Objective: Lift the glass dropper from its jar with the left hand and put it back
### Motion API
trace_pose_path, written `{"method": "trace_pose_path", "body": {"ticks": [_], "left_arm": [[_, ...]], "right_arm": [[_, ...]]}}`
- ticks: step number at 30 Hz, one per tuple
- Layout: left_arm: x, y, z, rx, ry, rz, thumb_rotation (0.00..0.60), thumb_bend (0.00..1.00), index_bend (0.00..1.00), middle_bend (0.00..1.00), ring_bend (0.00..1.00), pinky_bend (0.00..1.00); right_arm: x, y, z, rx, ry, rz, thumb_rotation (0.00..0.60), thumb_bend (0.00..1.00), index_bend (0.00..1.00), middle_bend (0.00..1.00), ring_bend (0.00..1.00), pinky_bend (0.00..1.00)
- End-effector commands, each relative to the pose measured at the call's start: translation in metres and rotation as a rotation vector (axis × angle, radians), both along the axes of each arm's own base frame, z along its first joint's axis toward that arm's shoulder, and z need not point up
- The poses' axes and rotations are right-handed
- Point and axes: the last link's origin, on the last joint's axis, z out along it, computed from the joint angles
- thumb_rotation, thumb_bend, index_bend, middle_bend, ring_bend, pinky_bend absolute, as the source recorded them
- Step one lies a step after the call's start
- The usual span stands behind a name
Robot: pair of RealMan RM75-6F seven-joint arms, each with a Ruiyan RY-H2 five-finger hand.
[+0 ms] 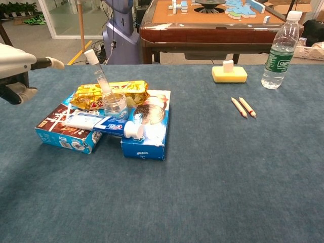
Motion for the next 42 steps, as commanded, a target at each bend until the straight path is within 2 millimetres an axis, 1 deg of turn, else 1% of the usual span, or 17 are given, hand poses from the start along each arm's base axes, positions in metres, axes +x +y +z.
{"method": "trace_pose_path", "body": {"ticks": [1,9,15,34,42], "left_arm": [[0.005,0.002,-0.003,-0.010,0.005,-0.004,0.600,0.57,0.00,0.93,0.68,0.74],[0.016,0.008,-0.010,-0.034,0.012,-0.019,0.600,0.57,0.00,0.93,0.68,0.74],[0.028,0.005,-0.013,-0.045,-0.014,-0.050,0.600,0.57,0.00,0.93,0.68,0.74],[0.065,0.003,-0.022,-0.076,-0.006,-0.127,0.600,0.57,0.00,0.93,0.68,0.74],[0.074,0.002,-0.028,-0.089,-0.001,-0.149,0.600,0.57,0.00,0.93,0.68,0.74]], "right_arm": [[0.000,0.000,0.000,-0.002,-0.001,0.000,0.600,0.07,0.44,0.32,0.21,0.29],[-0.001,0.000,0.001,-0.002,-0.001,-0.004,0.600,0.07,0.44,0.32,0.21,0.29],[-0.001,-0.001,0.000,0.001,-0.004,-0.003,0.600,0.07,0.44,0.32,0.21,0.29],[-0.002,0.000,0.003,-0.005,-0.011,-0.002,0.600,0.07,0.44,0.32,0.21,0.29],[-0.001,0.001,0.005,-0.011,-0.017,0.003,0.600,0.07,0.44,0.32,0.21,0.29]]}}
